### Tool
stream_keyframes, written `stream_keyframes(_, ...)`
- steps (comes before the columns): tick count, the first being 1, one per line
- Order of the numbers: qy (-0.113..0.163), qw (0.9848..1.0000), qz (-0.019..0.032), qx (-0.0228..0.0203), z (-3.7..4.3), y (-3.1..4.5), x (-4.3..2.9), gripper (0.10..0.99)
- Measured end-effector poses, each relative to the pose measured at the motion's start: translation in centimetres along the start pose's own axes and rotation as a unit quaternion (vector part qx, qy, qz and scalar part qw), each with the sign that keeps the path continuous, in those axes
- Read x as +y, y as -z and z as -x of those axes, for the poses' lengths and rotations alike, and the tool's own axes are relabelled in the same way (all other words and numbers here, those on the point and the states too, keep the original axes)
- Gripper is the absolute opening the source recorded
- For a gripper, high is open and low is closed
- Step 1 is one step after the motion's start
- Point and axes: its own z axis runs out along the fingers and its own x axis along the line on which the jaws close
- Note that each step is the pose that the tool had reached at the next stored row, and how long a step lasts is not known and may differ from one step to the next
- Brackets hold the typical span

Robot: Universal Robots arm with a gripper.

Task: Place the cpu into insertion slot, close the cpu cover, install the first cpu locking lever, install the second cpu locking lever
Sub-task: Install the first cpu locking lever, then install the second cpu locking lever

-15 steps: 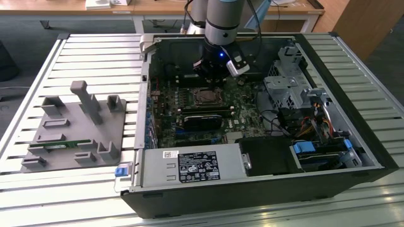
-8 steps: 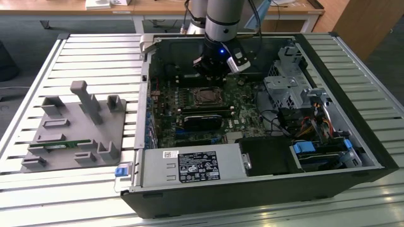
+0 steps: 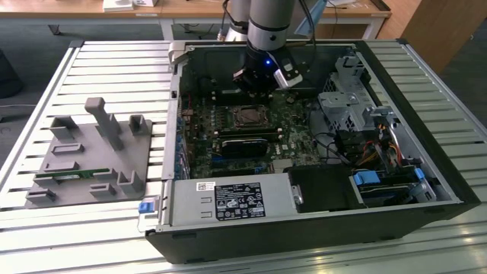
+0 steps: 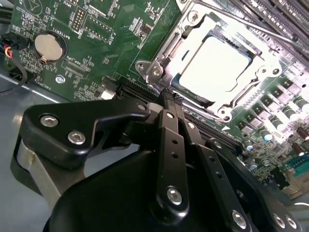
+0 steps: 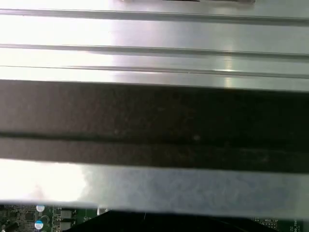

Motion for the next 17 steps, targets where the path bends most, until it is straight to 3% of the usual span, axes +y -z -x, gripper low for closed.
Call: stream_keyframes(17,0.0,1.0,0.0,0.0,0.06,0.07,-0.99,0.106)
